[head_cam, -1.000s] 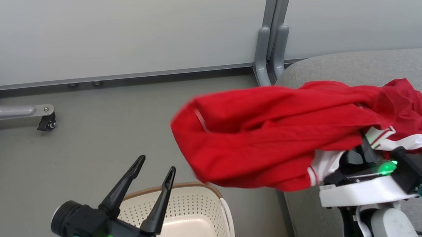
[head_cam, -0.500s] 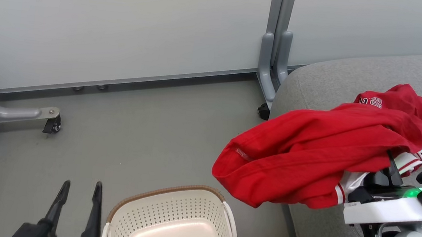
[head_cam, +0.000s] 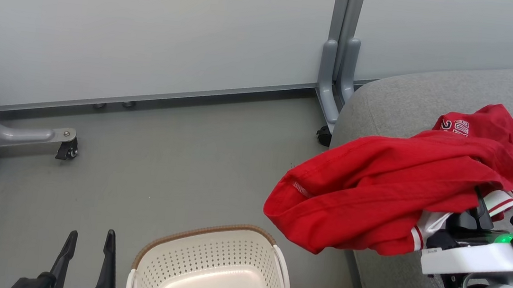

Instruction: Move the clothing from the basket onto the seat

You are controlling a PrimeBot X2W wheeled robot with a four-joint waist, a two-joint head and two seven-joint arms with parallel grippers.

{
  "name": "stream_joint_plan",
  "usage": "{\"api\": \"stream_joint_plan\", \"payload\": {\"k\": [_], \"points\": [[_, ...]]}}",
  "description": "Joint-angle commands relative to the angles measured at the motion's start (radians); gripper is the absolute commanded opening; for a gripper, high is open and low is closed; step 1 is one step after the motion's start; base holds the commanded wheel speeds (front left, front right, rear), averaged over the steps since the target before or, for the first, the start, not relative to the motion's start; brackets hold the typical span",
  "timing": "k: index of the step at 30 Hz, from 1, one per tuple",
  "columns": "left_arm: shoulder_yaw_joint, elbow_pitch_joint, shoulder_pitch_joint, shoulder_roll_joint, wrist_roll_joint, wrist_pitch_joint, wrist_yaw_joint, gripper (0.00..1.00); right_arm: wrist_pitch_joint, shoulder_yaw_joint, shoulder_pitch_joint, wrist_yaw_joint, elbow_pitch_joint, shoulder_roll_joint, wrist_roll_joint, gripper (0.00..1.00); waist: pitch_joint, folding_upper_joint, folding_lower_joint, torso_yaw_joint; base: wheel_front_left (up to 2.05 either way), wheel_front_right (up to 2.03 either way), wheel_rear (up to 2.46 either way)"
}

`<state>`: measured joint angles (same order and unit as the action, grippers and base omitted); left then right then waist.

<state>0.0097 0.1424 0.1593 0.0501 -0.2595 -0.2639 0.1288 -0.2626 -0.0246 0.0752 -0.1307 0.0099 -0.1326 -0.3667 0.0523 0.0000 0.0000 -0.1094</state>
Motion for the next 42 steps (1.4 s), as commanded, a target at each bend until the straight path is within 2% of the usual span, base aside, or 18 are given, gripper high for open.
{"api": "stream_joint_plan", "payload": {"k": [1,6,12,30,42], "points": [[-0.002,0.003,-0.003,0.001,-0.01,0.0,0.004,1.0,-0.003,-0.001,0.009,0.0,0.001,-0.002,0.001,0.0,0.002,0.0,0.0,-0.002,0.0,0.0,0.0],[-0.014,-0.006,-0.004,0.001,-0.015,0.0,0.003,1.0,-0.003,0.003,0.013,0.0,-0.001,-0.001,0.0,0.0,0.004,0.0,0.0,-0.014,0.0,0.0,0.0],[-0.018,-0.018,-0.006,0.001,-0.022,0.0,0.004,1.0,-0.003,0.01,0.023,0.0,-0.008,-0.006,0.006,0.0,-0.003,0.0,0.0,-0.065,0.0,0.0,0.0],[-0.066,-0.033,-0.052,0.002,-0.027,0.0,0.003,1.0,-0.003,0.088,0.052,0.0,-0.036,-0.014,-0.002,0.0,-0.06,0.0,0.0,-0.338,0.0,0.0,0.0],[-0.165,0.005,-0.168,0.002,0.008,0.0,0.003,1.0,-0.003,0.212,0.012,0.0,-0.109,0.019,0.009,0.0,-0.138,0.0,0.0,-0.393,0.0,0.0,0.0]]}}
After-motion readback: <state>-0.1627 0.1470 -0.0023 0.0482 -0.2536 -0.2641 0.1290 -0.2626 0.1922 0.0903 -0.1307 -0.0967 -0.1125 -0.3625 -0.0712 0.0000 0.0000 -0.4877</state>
